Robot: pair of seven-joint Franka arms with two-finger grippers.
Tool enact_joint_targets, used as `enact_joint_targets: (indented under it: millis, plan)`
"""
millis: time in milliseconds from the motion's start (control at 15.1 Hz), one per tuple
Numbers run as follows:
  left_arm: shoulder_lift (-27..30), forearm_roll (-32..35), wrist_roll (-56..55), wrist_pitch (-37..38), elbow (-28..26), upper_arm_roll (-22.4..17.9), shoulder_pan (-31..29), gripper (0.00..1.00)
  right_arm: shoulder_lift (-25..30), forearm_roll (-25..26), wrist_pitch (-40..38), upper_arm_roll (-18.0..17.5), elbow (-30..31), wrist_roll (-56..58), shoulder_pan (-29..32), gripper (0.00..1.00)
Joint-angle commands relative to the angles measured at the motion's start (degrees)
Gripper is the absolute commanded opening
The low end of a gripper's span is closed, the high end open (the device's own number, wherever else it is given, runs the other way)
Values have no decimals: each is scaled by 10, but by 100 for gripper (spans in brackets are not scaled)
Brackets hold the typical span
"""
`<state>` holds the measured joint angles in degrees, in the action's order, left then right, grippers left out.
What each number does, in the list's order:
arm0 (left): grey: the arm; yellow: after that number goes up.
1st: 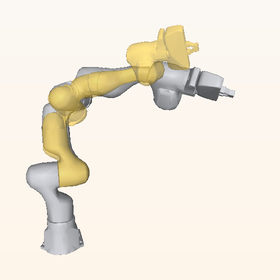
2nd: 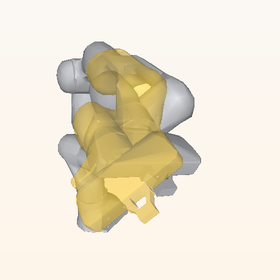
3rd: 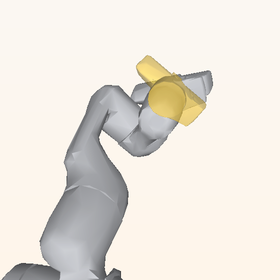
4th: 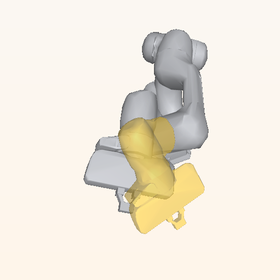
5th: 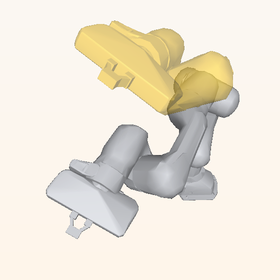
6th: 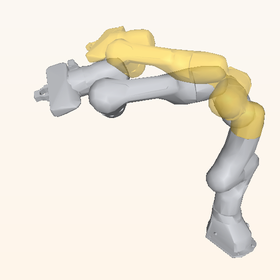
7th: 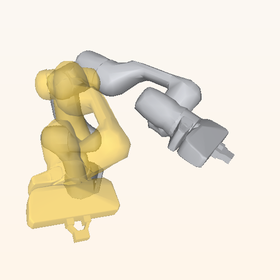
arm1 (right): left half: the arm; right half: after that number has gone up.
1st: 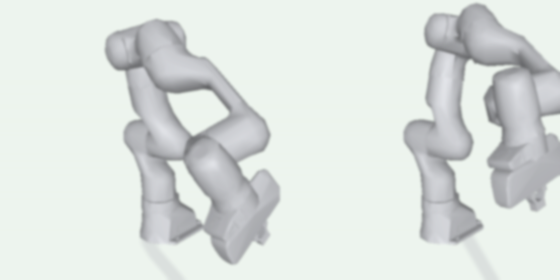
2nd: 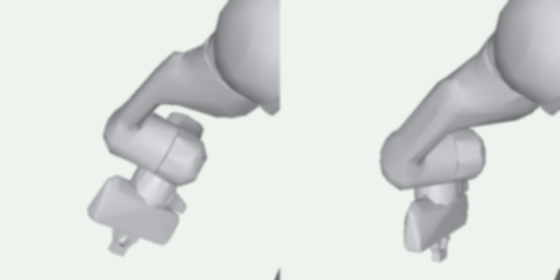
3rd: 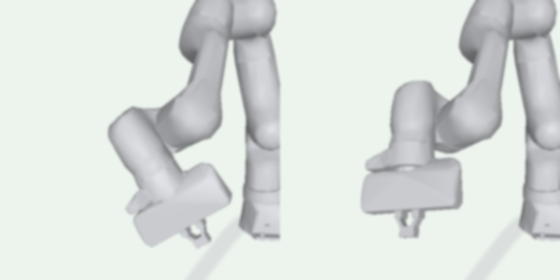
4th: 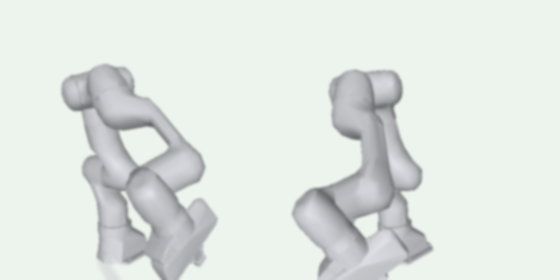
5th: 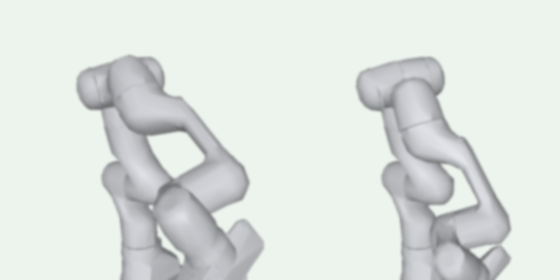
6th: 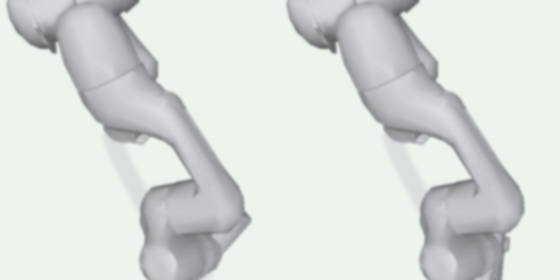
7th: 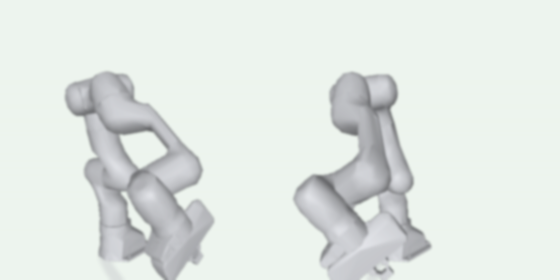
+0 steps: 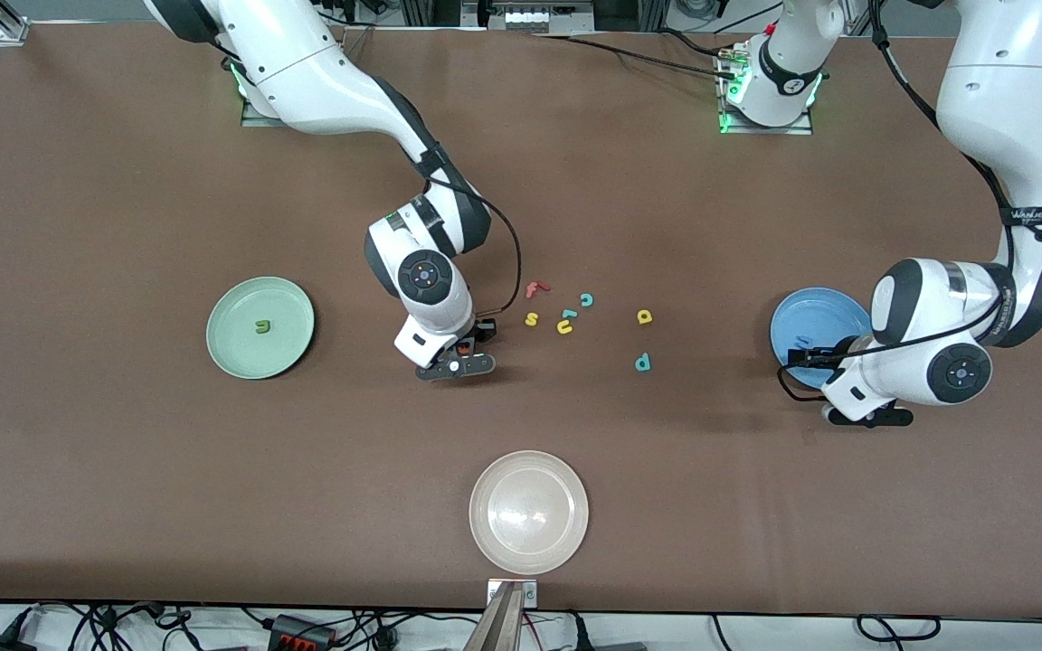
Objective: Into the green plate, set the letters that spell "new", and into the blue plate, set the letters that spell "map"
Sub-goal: 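Place the blue letter on the blue plate while the right gripper grasps orange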
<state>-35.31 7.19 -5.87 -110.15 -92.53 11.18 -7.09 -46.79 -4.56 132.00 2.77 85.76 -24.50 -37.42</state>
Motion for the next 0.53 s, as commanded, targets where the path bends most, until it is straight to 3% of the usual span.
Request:
enact_joint_targets:
  millis: [0, 199, 464]
  plan:
    - [10, 5, -18, 23, 25, 41, 6, 100, 37, 5, -55, 15, -2, -1, 19, 17]
    - [-12, 3, -78, 16, 28, 88, 24, 100, 83, 9, -135, 69, 17, 34, 19, 16]
    - [-58, -8, -143, -18, 65, 87, 103, 100, 137, 9, -137, 100, 104, 109, 38, 16]
